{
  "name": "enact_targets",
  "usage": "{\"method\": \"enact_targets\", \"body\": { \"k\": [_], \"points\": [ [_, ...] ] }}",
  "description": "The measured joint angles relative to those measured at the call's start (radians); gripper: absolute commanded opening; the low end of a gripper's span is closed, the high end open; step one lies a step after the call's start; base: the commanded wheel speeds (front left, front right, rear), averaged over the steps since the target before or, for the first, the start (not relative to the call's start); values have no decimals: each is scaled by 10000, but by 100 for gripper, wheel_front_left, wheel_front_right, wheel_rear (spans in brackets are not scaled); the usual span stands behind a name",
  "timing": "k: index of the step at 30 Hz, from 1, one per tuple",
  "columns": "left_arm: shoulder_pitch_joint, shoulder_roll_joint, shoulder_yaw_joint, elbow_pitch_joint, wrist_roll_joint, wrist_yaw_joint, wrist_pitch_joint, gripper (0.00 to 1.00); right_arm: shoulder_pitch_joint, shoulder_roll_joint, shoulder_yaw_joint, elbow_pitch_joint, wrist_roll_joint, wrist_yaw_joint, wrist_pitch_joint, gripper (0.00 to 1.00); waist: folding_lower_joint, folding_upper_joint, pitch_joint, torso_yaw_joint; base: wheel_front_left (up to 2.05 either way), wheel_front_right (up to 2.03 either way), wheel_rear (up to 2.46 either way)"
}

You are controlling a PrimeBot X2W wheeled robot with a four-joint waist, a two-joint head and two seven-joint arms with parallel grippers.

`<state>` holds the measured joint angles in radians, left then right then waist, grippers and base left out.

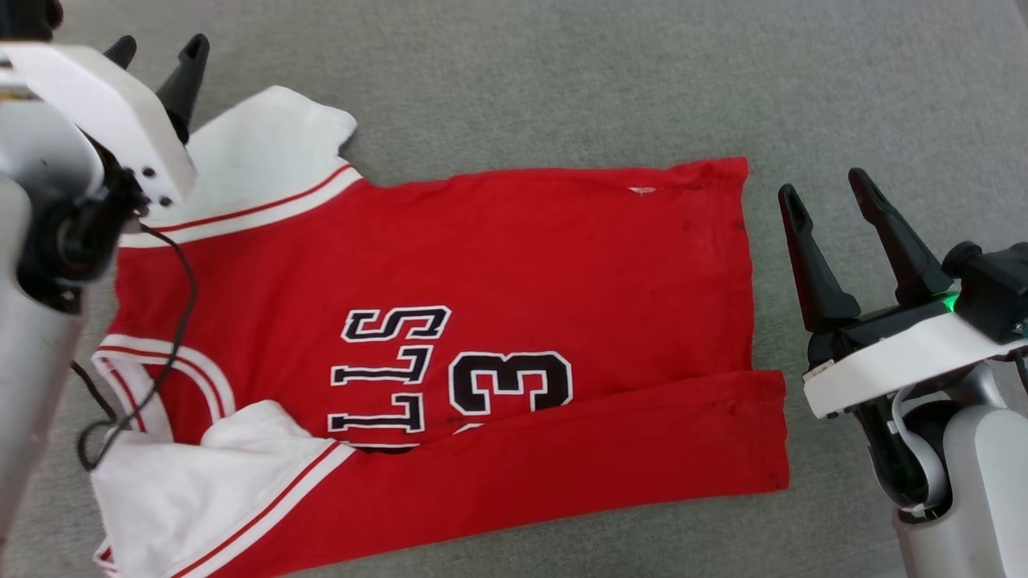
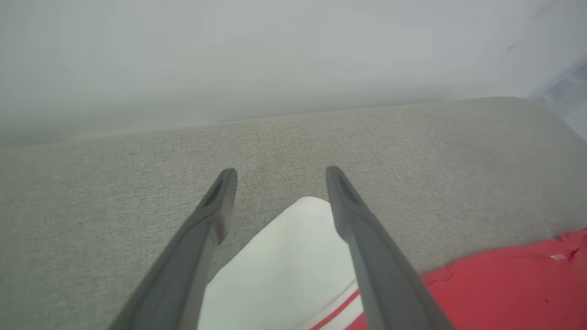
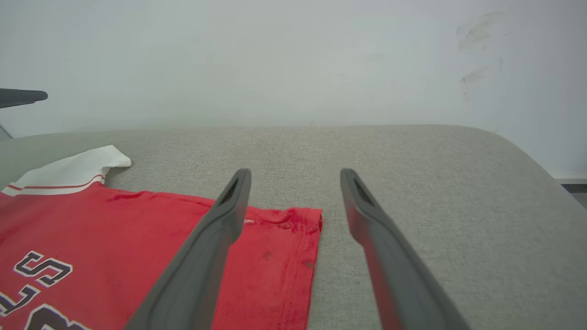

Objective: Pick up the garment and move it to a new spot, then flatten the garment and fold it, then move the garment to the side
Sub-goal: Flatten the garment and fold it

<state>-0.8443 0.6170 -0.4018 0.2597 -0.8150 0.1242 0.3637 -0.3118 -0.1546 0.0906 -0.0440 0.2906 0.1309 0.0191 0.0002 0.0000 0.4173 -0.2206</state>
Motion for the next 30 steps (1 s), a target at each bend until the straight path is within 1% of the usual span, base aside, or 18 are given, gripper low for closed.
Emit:
{"method": "enact_targets", "body": {
  "k": [3, 6, 11, 17, 18, 19, 21, 23, 27, 30],
  "points": [
    [-888, 332, -426, 688, -71, -380, 1524, 100, -117, 19, 71, 23, 13, 0, -27, 100, 0, 0, 315, -235, 0, 0, 0],
    [-1594, 562, -796, 1266, -142, -543, 3068, 100, -169, 63, 138, 23, 88, 0, -130, 100, -1, 0, 581, -445, 0, 0, 0],
    [-2150, 769, -1216, 2071, -313, -512, 5053, 100, -282, 207, 288, 146, 257, 0, -276, 100, 0, 0, 1016, -741, 0, 0, 0],
    [-2592, 1210, -1664, 2399, -150, -295, 6659, 100, -378, 278, 487, 449, 516, 0, -449, 100, -1, 0, 1341, -1125, 0, 0, 0],
    [-2603, 1198, -1593, 2441, -282, -173, 6813, 52, -379, 276, 489, 499, 539, 0, -451, 100, -2, 0, 1377, -1169, 0, 0, 0],
    [-2602, 1170, -1532, 2458, -412, -77, 6909, 0, -379, 274, 495, 539, 566, 0, -470, 100, -2, 0, 1400, -1206, 0, 0, 0],
    [-2569, 1170, -1534, 2429, -401, 4, 6893, 0, -381, 270, 491, 642, 692, 0, -493, 100, -2, 0, 1401, -1239, 0, 0, 0],
    [-2395, 1108, -1469, 2424, -433, 81, 6642, 0, -382, 232, 468, 717, 732, 0, -499, 100, -2, 0, 1363, -1226, 0, 0, 0],
    [-2071, 924, -1442, 2393, -380, 61, 5869, 0, -387, 125, 297, 865, 861, 0, -439, 100, -2, 0, 1159, -1123, 0, 0, 0],
    [-1822, 706, -1354, 2408, -422, -33, 5227, 0, -438, 31, 209, 1081, 1032, 0, -207, 100, -1, 0, 911, -992, 0, 0, 0]
  ]
}}
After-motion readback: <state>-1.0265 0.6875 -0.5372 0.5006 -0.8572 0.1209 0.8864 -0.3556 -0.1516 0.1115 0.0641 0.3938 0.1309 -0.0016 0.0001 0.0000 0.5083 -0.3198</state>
